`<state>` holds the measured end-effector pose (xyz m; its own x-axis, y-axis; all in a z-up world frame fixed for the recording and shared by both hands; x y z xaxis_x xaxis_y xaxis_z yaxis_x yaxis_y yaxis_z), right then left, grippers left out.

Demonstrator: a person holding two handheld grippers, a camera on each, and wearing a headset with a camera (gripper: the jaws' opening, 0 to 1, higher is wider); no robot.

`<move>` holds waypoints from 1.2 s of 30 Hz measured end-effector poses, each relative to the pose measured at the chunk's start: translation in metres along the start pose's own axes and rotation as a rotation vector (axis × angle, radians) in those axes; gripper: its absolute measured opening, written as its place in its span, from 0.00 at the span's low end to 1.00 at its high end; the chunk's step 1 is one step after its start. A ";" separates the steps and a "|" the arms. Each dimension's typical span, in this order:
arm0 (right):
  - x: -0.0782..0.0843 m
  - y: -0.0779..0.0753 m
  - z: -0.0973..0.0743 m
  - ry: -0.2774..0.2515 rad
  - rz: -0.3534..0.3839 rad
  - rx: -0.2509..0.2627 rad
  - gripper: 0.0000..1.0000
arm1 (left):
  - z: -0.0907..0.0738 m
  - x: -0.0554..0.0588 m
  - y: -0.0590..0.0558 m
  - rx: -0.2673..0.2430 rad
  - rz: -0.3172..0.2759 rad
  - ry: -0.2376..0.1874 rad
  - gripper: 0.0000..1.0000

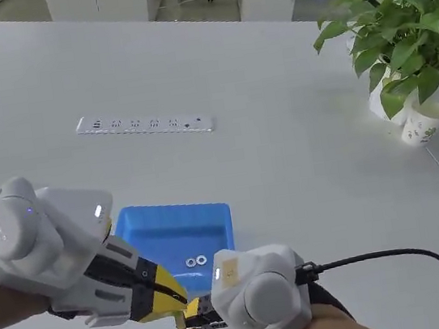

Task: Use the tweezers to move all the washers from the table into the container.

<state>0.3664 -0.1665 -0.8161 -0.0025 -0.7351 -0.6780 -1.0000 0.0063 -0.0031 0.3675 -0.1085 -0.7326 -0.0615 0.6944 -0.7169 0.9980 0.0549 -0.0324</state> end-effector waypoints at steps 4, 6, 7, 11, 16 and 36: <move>-0.004 0.000 -0.005 -0.001 -0.003 0.001 0.09 | -0.003 -0.003 0.000 0.000 -0.002 -0.005 0.03; -0.005 -0.001 -0.007 0.001 -0.004 0.003 0.09 | -0.005 -0.006 0.000 0.000 0.002 -0.003 0.03; -0.007 -0.001 -0.008 0.002 -0.007 0.005 0.09 | -0.006 -0.007 0.000 0.000 0.005 -0.002 0.03; -0.011 -0.002 -0.012 -0.001 -0.008 0.006 0.09 | -0.011 -0.012 0.001 -0.002 0.011 0.002 0.03; -0.017 -0.006 -0.017 -0.010 -0.003 0.010 0.09 | -0.017 -0.018 0.004 -0.007 0.018 0.005 0.03; -0.031 -0.027 -0.034 -0.022 -0.021 0.041 0.09 | -0.030 -0.036 0.021 -0.019 0.060 0.011 0.03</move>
<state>0.3931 -0.1670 -0.7697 0.0194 -0.7205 -0.6932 -0.9987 0.0190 -0.0476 0.3904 -0.1109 -0.6863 -0.0022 0.7047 -0.7095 0.9994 0.0267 0.0234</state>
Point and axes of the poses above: the centre of the closed fingertips' face, and the gripper's own axes: z roughly forward along the fingers, y roughly to its left, x roughly out of its underside, the point moved 6 cm from there along -z, roughly backward along the fingers, and after that the axes turned 7 degrees about y, right-handed, at the moved point
